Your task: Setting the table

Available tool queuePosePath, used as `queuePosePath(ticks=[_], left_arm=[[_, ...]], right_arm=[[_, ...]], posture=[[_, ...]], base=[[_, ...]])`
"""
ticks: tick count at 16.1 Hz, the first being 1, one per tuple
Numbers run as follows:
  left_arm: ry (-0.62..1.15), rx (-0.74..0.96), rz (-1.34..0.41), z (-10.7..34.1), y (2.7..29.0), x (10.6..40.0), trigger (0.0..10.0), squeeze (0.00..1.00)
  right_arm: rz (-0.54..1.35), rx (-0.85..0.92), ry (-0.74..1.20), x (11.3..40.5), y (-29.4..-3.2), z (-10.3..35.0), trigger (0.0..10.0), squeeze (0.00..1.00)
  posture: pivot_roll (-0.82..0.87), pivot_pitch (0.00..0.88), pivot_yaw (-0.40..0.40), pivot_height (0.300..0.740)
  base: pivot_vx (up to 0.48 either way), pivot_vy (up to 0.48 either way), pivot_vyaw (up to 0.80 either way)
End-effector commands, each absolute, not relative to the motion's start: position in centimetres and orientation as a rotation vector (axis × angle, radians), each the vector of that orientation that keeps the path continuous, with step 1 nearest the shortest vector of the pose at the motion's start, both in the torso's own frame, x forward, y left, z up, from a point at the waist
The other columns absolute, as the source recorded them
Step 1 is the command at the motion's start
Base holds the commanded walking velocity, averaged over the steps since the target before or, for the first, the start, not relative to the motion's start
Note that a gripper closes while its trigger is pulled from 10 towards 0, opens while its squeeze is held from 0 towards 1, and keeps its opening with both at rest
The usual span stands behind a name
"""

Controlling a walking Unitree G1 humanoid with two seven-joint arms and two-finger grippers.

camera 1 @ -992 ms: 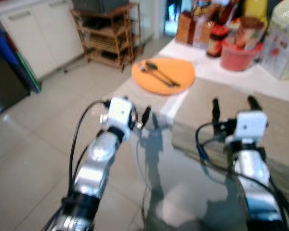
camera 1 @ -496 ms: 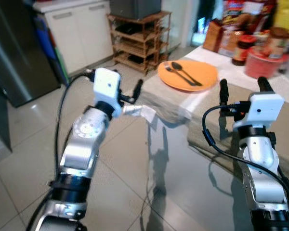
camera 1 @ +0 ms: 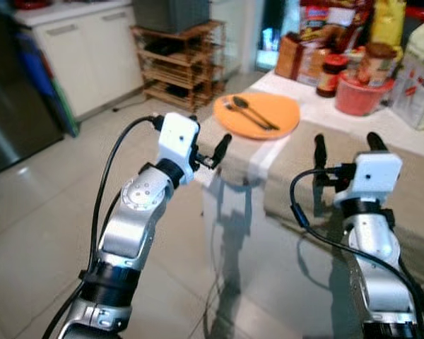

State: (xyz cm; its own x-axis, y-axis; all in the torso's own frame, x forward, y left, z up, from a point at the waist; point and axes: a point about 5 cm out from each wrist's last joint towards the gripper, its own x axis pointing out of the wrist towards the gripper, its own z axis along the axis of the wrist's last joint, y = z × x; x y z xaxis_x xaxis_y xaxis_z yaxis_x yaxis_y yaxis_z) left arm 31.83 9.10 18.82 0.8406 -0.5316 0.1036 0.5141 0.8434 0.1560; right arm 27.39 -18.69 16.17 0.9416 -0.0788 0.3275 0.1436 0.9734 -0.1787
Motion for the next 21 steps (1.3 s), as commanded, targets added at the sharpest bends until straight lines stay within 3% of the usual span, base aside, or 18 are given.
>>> queuePosePath(ticks=[1,4,7,17,21], left_arm=[[-0.134,0.121,-0.584,18.7,8.6,31.6,10.0,0.0],[-0.132,0.121,-0.607,18.6,8.3,31.5,10.0,0.0],[-0.126,0.106,-0.627,18.5,8.1,31.3,10.0,0.0],[-0.105,0.099,-0.58,18.1,8.7,31.5,10.0,0.0],[-0.1,0.093,-0.568,18.0,8.9,31.3,10.0,0.0]], right_arm=[[-0.123,-0.204,-0.344,27.4,-18.7,16.6,10.0,0.0],[-0.109,-0.204,-0.339,27.6,-18.4,16.4,10.0,0.0],[-0.095,-0.208,-0.34,27.5,-18.0,16.2,10.0,0.0],[-0.117,-0.224,-0.326,28.2,-18.0,16.6,10.0,0.0],[-0.099,-0.259,-0.355,30.9,-18.0,19.3,10.0,0.0]], posture=[[-0.02,0.0,0.058,0.74],[-0.02,0.0,0.06,0.74],[-0.02,0.0,0.061,0.74],[-0.01,0.0,0.057,0.74],[0.01,0.0,0.046,0.74]], base=[[0.446,0.0,0.0],[0.45,0.0,0.0],[0.456,0.0,-0.69],[0.0,0.0,0.0],[0.0,0.0,0.0]])
